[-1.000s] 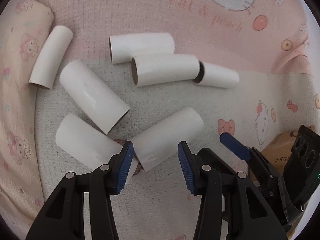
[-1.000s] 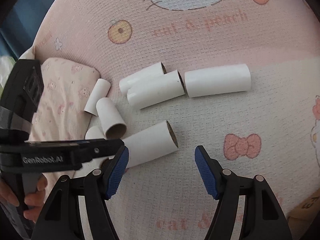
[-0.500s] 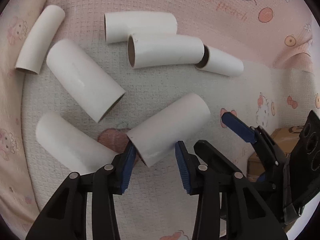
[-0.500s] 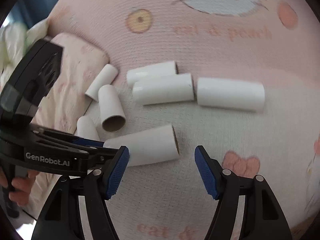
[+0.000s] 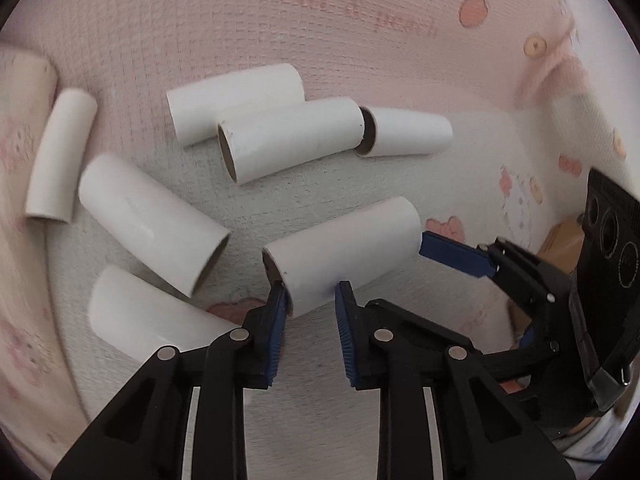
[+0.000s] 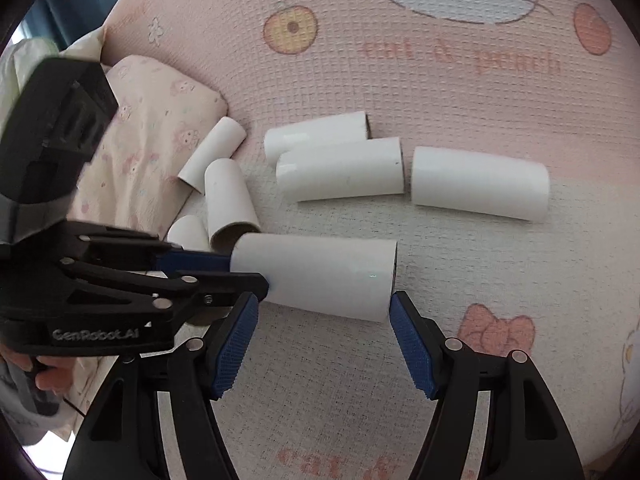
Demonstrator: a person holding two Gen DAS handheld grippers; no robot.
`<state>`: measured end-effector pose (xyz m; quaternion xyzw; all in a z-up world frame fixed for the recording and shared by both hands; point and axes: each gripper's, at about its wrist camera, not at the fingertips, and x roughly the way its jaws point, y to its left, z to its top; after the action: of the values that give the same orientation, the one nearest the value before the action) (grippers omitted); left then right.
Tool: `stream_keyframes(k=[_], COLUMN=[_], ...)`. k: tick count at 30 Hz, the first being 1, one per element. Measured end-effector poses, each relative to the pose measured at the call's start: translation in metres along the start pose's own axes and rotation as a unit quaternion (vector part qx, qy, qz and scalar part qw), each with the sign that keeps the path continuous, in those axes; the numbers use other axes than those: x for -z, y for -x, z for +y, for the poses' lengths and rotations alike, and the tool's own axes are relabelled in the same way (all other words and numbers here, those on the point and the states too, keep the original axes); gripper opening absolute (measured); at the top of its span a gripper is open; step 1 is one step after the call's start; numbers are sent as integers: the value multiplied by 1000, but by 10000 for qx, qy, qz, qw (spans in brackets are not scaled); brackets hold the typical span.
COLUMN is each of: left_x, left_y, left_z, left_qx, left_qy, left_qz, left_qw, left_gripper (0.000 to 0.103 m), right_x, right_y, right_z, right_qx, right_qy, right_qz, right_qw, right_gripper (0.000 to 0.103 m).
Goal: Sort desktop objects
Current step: 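Close the right gripper around another white paper tube and stand it upright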
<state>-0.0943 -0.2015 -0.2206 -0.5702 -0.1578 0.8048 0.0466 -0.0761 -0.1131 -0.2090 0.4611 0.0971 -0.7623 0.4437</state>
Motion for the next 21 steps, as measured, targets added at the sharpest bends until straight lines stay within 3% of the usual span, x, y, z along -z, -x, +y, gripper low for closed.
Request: stream_keyframes(k=[5, 8, 13, 18, 21], left_x=[3, 8, 19, 25, 30], left_y=[6, 10, 7, 6, 6], left_z=[-3, -12, -27, -23, -29], left_qx=[281, 276, 139, 512, 563], left_qy=[138, 19, 166, 503, 487], left_qz=[-73, -148, -280, -191, -234], left_qw=[9995, 9995, 9994, 9972, 9970], left_gripper=[27, 28, 38, 39, 39], right_x=[5, 13, 20, 30, 39], right_y=[10, 21, 33, 48, 60], right_z=[-6, 0, 13, 33, 40], right_qx=[31, 271, 510, 864, 833], right_qy=[-298, -303, -514, -54, -7], right_qz=[61, 72, 533, 787, 787], right_qw=[9995, 9991, 9959, 9931, 9934], right_gripper=[66, 66, 61, 60, 60])
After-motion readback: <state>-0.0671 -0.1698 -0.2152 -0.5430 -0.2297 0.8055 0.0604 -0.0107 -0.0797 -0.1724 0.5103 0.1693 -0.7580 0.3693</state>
